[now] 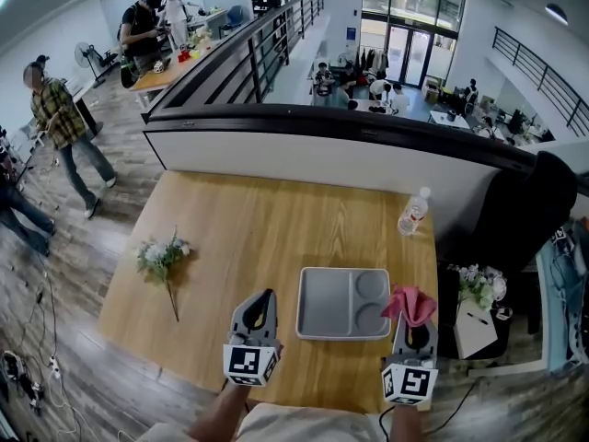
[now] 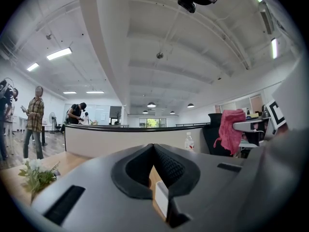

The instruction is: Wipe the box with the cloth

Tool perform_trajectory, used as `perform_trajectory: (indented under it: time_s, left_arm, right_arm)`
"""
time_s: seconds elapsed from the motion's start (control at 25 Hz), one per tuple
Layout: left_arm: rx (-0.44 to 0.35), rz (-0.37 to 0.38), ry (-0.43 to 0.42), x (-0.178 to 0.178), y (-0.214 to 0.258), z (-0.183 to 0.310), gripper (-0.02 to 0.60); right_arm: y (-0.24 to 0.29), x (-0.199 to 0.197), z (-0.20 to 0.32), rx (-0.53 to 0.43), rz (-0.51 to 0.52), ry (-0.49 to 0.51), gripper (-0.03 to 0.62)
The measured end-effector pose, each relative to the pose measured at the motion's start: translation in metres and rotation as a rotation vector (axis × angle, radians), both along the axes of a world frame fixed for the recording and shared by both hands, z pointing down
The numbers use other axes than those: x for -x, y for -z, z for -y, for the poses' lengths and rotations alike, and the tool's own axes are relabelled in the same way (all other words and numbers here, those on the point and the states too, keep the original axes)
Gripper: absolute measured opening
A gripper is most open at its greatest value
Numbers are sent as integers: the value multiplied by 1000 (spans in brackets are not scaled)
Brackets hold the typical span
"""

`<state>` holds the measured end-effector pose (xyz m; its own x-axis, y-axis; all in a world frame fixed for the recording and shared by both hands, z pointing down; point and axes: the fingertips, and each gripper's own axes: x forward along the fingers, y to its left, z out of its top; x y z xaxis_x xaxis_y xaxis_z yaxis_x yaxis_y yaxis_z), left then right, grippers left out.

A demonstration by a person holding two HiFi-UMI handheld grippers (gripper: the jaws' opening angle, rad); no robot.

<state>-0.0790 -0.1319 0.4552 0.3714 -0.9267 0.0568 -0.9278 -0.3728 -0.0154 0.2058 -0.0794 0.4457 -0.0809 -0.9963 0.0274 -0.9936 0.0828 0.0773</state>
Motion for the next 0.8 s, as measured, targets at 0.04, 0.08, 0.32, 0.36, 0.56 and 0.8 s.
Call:
perform_trajectory:
  time_s: [0.04,0.08,0.32,0.36,0.56,0.8]
  left_arm:
    - [-1,0,0,0,0,0,12]
    - [-1,0,1,0,0,0,12]
    - [-2,-3,3,2,1,0,12]
    - [-1,-4,3,2,1,0,12]
    - [-2,-7,1,0,1,0,12]
    - [1,0,0,1,1,0,12]
  right_arm:
    - [0,-1,0,2,10,-4,75]
    - [0,-2,0,4,20,-9,75]
    - [1,-7,1,2,39,-22,75]
    - [1,-7,1,1,37,-20,75]
    - [0,-8,1,6,42,-25,75]
    - [1,-7,2,-2,15,-4,75]
